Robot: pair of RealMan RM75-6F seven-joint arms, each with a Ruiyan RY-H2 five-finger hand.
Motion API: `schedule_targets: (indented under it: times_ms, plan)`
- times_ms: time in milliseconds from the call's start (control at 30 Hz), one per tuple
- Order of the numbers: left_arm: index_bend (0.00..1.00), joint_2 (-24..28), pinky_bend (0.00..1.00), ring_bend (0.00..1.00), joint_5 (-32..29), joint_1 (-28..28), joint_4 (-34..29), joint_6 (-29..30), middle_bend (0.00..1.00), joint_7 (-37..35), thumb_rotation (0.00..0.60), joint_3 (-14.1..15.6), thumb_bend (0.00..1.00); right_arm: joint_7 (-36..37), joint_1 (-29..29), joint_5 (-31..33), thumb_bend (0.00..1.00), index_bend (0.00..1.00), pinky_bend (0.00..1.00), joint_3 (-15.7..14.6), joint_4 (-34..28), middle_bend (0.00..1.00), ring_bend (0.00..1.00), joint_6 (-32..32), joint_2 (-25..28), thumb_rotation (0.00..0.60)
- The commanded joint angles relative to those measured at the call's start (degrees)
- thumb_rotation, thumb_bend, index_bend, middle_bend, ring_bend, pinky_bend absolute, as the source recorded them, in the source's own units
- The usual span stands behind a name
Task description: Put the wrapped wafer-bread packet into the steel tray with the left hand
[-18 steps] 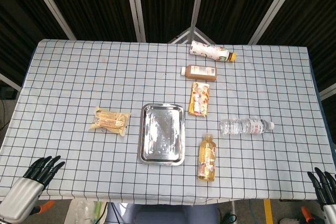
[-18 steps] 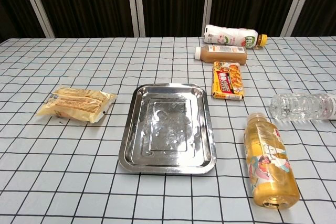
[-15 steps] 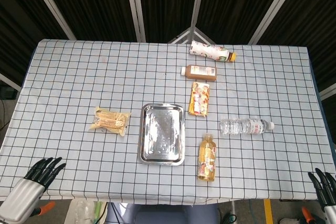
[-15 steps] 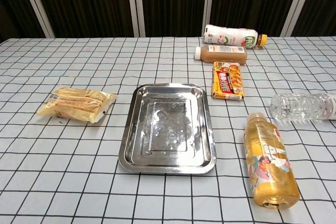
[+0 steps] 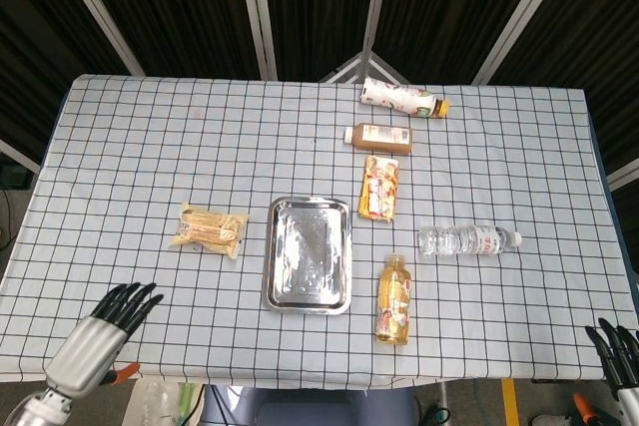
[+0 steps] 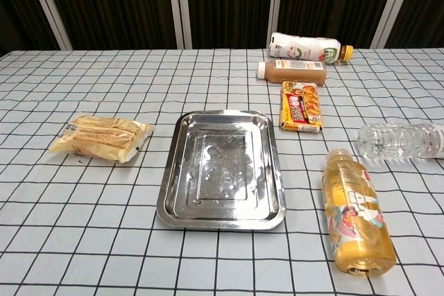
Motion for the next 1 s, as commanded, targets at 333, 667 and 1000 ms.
schedule_targets:
  times_ms: [333, 667, 1000]
  plan:
    - [0.00, -18.12, 0.07, 0.00, -26.13, -15.46, 5.73, -16.53, 0.00, 18.54, 0.600, -17.14, 0.22, 8.58, 5.64, 10.42, 0.32, 0.00, 0.00, 2.74, -1.52, 0.00, 0.00, -11.09, 3.49, 0.600]
    - [0.00, -24.96, 0.07, 0.00, -43.34, -23.48, 14.07, -22.03, 0.00, 23.06, 0.600, -21.41, 0.22, 14.45, 7.14, 15.06, 0.32, 0.00, 0.00, 4.74, -0.06, 0.00, 0.00, -13.43, 4.74, 0.600]
    - [0.00, -26.53, 0.07, 0.01, -49.48, -28.89, 20.04, -22.83, 0.04, 23.58, 0.600, -22.20, 0.29, 12.37, 6.31, 16.15, 0.32, 0.00, 0.00, 5.21, -0.62, 0.00, 0.00, -11.86, 4.41, 0.600]
